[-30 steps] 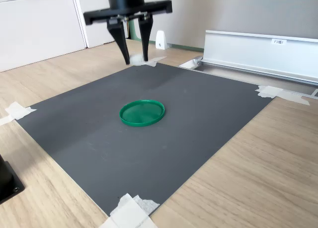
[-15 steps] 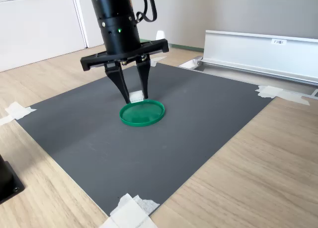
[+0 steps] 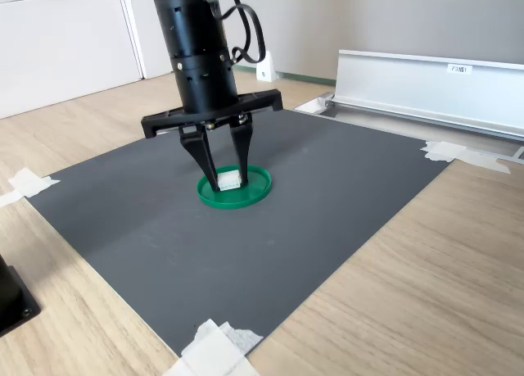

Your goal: Grasp a white terminal and put it on the green lid.

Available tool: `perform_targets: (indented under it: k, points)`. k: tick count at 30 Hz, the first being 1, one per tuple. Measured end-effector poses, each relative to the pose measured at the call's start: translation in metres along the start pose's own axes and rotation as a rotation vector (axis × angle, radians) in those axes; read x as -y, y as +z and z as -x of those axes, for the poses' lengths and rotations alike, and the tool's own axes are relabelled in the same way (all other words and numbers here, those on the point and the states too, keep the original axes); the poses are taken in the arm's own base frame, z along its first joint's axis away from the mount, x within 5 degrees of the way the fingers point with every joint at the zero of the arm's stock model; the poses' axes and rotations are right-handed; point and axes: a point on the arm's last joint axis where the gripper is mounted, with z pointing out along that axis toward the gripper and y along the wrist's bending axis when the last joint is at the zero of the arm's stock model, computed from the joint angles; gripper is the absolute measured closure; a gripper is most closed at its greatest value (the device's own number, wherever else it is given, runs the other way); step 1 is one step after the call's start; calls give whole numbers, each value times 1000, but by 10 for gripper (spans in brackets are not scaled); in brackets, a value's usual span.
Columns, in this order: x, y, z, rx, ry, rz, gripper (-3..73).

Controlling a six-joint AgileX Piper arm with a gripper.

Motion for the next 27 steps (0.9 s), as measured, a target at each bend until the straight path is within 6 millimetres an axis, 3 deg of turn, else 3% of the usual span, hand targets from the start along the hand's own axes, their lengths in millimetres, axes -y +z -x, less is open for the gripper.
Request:
perform_targets:
  k: [5,9,16,18,21,27]
  points:
    - [0,-3,0,7,11,-10,199]
    - [1,-21,-2,53,34,-52,102]
    - [7,-101,-3,278,229,-158,89]
    - [4,-123,-6,345,328,-166,121]
    - [-4,-142,-14,403,467,-162,228]
    - [-26,-171,-36,531,646,-206,608]
